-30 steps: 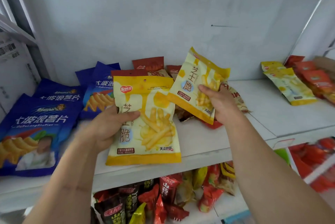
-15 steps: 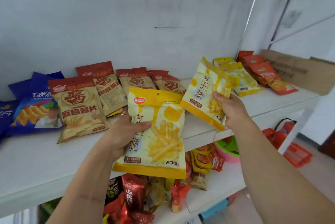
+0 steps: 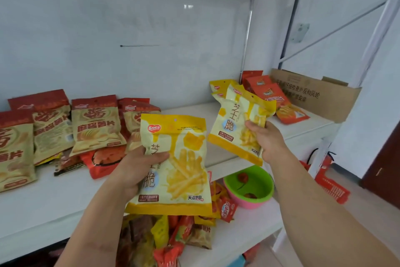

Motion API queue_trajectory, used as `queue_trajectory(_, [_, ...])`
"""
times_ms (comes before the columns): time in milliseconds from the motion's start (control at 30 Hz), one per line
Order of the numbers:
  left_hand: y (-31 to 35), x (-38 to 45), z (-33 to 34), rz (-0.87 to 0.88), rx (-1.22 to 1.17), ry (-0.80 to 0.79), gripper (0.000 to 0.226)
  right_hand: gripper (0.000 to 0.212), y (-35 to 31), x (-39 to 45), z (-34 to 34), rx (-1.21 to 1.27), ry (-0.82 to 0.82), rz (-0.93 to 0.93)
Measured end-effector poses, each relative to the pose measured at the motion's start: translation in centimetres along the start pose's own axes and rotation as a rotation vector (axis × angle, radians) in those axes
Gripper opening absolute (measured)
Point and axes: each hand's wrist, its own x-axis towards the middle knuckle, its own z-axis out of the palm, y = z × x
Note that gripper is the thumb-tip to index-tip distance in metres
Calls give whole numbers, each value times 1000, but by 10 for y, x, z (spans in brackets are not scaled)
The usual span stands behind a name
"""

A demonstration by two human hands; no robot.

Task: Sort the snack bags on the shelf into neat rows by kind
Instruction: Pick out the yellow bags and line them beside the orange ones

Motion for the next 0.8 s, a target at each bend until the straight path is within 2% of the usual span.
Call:
queue_trajectory(233, [8, 49, 39, 12, 10, -14, 15, 44, 2, 62, -22, -66, -44, 25])
queue_trajectory(467, [11, 97, 81, -30, 18, -31, 18, 38, -5, 111, -39, -194, -95, -7])
queue_trajectory(600, [7, 118, 102, -58, 33, -40, 27, 23, -7, 144, -46, -233, -155, -9])
queue_trajectory(800, [-6, 143, 142, -62, 25, 56, 32, 22, -3, 202, -57, -304, -308, -46])
